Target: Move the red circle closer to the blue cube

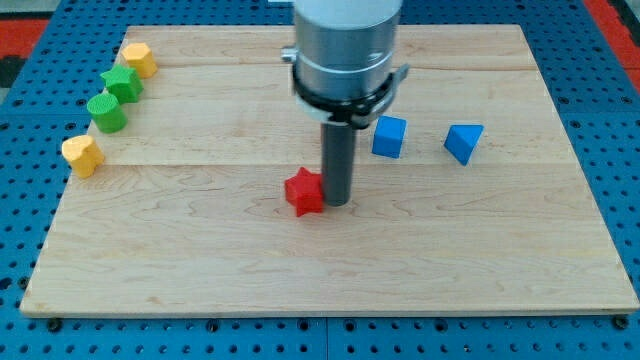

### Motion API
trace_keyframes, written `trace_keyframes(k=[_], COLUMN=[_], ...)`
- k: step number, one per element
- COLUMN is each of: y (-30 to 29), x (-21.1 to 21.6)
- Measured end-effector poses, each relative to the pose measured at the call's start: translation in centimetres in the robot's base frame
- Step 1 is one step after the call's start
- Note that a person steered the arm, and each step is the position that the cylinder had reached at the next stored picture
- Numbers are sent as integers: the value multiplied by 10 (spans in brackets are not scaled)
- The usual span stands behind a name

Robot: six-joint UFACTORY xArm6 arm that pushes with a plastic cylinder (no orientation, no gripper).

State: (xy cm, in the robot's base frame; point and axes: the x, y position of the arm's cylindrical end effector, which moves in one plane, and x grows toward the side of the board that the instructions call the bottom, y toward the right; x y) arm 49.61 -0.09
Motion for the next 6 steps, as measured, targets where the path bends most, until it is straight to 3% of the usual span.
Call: trace_keyframes(k=[1,3,4,6], y=[-22,-20,16,25], x=[-9,-117,-119,-67])
